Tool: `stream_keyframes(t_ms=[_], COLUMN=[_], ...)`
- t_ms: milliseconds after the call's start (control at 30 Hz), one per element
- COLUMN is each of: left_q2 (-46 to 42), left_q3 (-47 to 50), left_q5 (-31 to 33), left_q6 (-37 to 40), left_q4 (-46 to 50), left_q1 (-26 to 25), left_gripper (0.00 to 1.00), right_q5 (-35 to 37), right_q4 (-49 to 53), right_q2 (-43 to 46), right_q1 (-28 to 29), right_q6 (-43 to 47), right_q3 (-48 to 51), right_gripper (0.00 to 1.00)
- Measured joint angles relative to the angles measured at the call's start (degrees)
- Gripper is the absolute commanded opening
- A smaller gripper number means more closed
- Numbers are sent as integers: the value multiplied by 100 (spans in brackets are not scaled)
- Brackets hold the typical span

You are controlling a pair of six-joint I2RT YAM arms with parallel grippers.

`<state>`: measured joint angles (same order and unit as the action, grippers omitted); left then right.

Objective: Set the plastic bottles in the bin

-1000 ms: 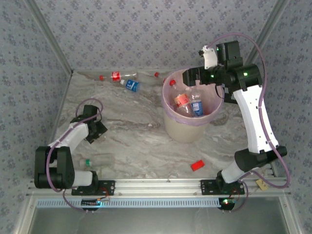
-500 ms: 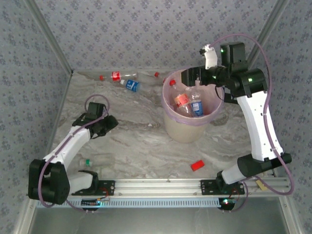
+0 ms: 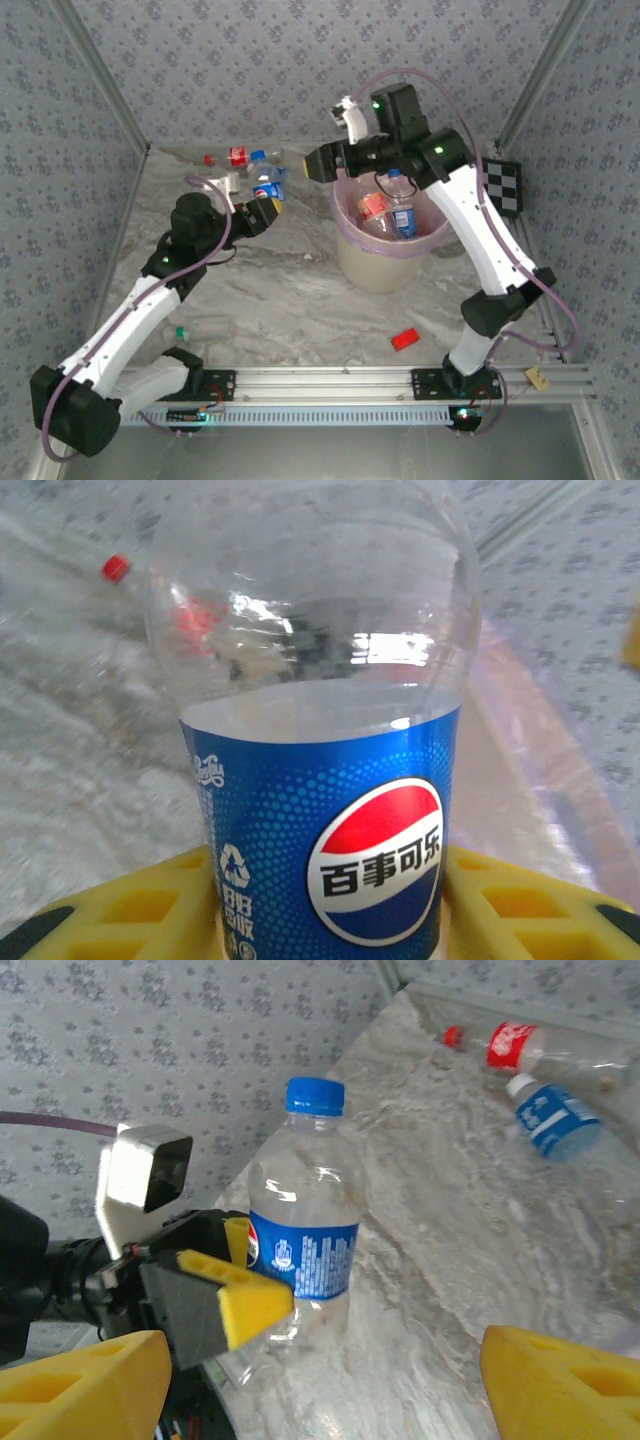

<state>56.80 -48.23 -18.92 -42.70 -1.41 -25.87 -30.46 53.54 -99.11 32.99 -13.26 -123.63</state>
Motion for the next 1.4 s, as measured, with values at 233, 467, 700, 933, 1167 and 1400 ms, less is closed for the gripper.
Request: stream_keyframes(t_ms=[233, 467, 700, 933, 1167, 1400], left_q2=[-116, -111, -74, -76, -105, -197], left_q3=[94, 94, 94, 94, 94, 94], left_q5=[4, 4, 9, 33, 138, 221], left_q6=[107, 173, 173, 179, 282, 391], left_q4=[-459, -509, -522, -529, -466, -251], left_q1=[-214, -319, -319, -319, -343, -356], left_gripper=[22, 22, 22, 55, 81, 86], right_q5=[-282, -350, -527, -577, -575, -448], right_q4=[-111, -105, -103, -103, -44, 68], right_q2=[-664, -1255, -1445, -1458, -1495, -1425], right_q1=[289, 431, 490, 492, 446, 109], right_q6=[-212, -291, -367, -387, -387, -251], right_q3=[-511, -994, -1025, -1088, -1360, -1735], right_gripper=[91, 84, 67, 53, 49, 47])
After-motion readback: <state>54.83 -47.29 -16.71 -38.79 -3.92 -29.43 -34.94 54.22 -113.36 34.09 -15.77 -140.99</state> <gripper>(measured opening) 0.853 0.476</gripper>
